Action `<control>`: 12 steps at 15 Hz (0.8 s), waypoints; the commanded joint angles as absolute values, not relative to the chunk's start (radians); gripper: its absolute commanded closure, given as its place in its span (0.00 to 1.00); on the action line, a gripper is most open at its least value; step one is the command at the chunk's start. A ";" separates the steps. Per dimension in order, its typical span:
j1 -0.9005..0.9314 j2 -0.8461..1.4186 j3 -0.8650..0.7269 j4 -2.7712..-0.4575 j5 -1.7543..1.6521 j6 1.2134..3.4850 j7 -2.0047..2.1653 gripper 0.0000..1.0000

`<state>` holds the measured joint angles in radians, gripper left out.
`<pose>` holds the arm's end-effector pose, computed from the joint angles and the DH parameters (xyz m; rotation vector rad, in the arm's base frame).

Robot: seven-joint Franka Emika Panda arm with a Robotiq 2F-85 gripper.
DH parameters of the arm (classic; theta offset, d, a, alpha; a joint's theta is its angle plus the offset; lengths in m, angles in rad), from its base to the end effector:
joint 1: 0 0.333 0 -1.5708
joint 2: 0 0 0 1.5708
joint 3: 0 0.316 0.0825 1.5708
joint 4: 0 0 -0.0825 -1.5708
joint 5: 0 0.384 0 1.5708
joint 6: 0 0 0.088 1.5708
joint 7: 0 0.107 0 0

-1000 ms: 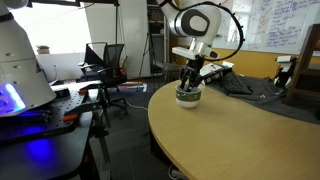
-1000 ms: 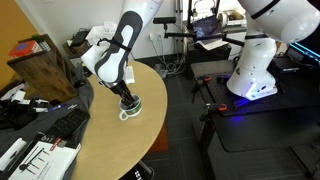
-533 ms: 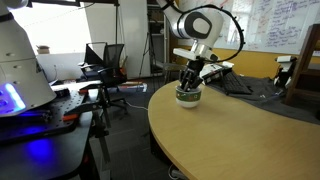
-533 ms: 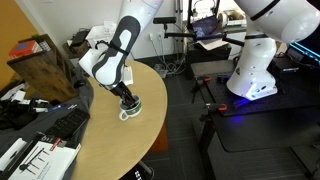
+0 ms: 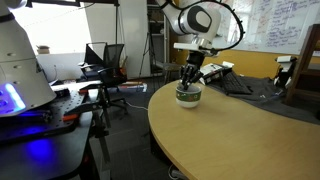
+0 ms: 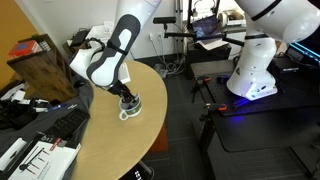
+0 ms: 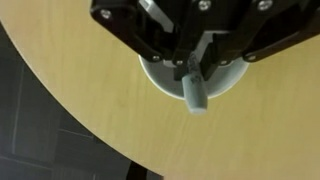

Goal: Put the marker in the mug on the table

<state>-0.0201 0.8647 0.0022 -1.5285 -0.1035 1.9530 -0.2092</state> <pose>0.6498 -0.0186 0.1160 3.0071 0.3794 -0.6881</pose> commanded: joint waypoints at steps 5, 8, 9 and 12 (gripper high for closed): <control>-0.105 0.732 0.013 -1.672 -0.186 2.118 -0.440 0.94; -0.203 0.667 0.038 -1.779 -0.174 2.239 -0.640 0.94; -0.239 0.642 0.048 -1.822 -0.162 2.288 -0.707 0.94; -0.340 0.592 0.091 -1.922 -0.113 2.409 -0.908 0.94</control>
<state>-0.2621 0.6637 0.0364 -1.8038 -0.1552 2.2974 -0.7545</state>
